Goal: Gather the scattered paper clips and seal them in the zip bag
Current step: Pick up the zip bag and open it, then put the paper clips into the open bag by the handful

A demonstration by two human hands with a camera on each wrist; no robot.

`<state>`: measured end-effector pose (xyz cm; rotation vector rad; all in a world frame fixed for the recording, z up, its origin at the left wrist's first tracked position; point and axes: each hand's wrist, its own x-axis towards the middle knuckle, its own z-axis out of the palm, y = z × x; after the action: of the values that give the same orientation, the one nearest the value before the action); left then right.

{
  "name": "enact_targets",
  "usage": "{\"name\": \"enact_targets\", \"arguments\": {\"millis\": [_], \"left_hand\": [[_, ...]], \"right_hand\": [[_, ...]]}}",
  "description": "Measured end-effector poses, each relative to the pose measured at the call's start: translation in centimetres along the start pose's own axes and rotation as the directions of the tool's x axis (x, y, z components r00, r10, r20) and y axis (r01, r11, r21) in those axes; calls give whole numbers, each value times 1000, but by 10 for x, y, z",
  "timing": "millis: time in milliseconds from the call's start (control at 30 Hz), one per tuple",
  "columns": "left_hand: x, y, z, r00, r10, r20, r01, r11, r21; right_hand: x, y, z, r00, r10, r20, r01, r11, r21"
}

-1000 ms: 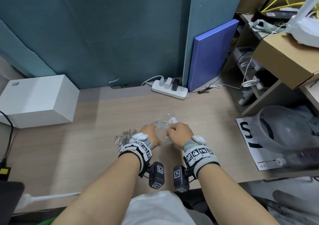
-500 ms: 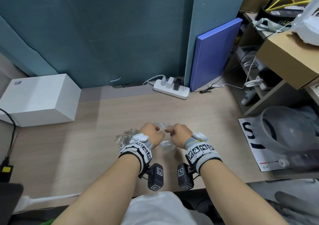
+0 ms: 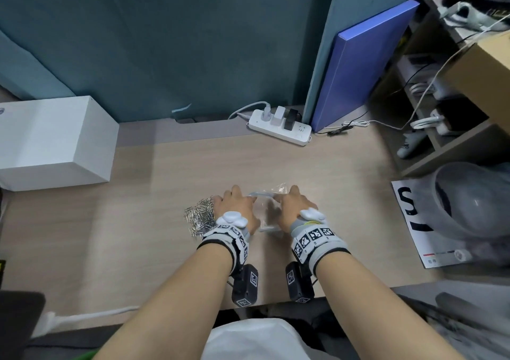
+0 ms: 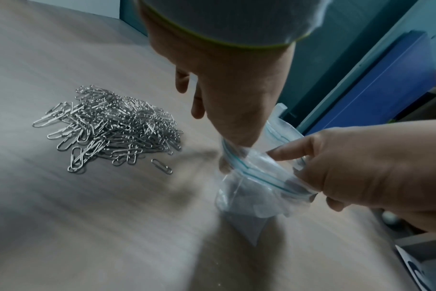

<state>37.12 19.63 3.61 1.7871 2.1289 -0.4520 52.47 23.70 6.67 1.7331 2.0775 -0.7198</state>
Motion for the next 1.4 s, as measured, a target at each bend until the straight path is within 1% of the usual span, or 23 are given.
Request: {"name": "enact_targets", "arguments": {"millis": [100, 167, 233, 300, 400, 467, 533, 600, 667, 733, 800, 867, 933, 967, 1033, 1100, 1233, 1400], "left_hand": [[8, 1, 14, 999, 35, -9, -35, 999, -12], [12, 2, 20, 998, 51, -38, -52, 999, -14], [17, 3, 27, 997, 58, -53, -59, 998, -14], [20, 5, 29, 995, 69, -72, -70, 998, -10], [18, 7, 28, 993, 71, -91, -74, 997, -28], [18, 5, 25, 991, 86, -102, -92, 994, -63], [18, -1, 21, 984, 122, -128, -141, 979, -150], [18, -9, 16, 972, 164, -166, -206, 938, -280], [17, -19, 8, 956, 184, -227, -258, 895, -365], [13, -31, -4, 946, 131, -296, -250, 875, -414], [10, -47, -12, 946, 40, -321, -188, 876, -444], [8, -66, -9, 959, -66, -277, -65, 895, -440], [3, -84, 1, 974, -167, -152, 84, 893, -442], [-1, -90, 8, 978, -194, -82, 140, 888, -438], [-5, -98, 20, 978, -210, 23, 200, 886, -418], [-9, -100, 32, 978, -196, 75, 209, 896, -392], [-6, -100, 47, 978, -167, 125, 203, 895, -396], [-2, -103, 56, 984, -132, 117, 168, 903, -396]], "right_hand": [[6, 4, 1, 1000, 8, 11, -7, 1000, -20], [12, 8, 6, 997, -69, 29, 67, 996, 65], [16, 10, 16, 984, -160, 81, 143, 974, 178], [19, 10, 16, 977, -203, 57, 181, 946, 268], [19, 8, 13, 982, -187, -19, 181, 914, 363], [20, 4, 12, 986, -162, -47, 168, 915, 367], [20, 2, 12, 988, -134, -81, 154, 925, 347], [21, 1, 11, 989, -101, -108, 131, 938, 320], [23, 0, 8, 989, -65, -132, 104, 946, 308], [23, 1, 5, 986, -46, -162, 92, 952, 291], [22, 1, 2, 983, -55, -177, 101, 961, 259], [23, 1, 2, 983, -50, -177, 89, 971, 222], [21, 0, 2, 983, -47, -179, 82, 978, 191], [20, -1, 3, 982, -53, -180, 85, 980, 179], [19, -3, 6, 981, -63, -184, 95, 980, 172], [17, -5, 9, 979, -75, -191, 108, 980, 166], [13, -10, 13, 976, -89, -197, 121, 980, 156], [10, -14, 17, 975, -100, -199, 131, 980, 151]]}}
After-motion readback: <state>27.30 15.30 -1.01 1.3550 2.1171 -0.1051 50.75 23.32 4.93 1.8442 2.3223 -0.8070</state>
